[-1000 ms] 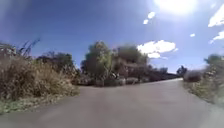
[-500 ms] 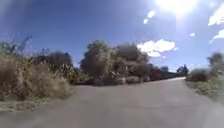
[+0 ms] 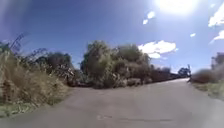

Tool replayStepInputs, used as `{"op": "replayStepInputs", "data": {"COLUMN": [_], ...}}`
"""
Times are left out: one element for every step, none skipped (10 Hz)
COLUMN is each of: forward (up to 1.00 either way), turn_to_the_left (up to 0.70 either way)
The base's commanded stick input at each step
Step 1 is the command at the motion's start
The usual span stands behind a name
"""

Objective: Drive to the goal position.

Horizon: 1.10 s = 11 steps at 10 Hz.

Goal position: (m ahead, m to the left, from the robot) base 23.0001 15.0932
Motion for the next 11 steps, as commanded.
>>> {"op": "replayStepInputs", "data": {"forward": [1.0,1.0,1.0,1.0,1.0,1.0,1.0,1.0,1.0,1.0,1.0], "turn_to_the_left": [0.4,0.4,0.36,0.0,0.0,0.01,0.15,0.29,0.4,0.4,0.4]}}
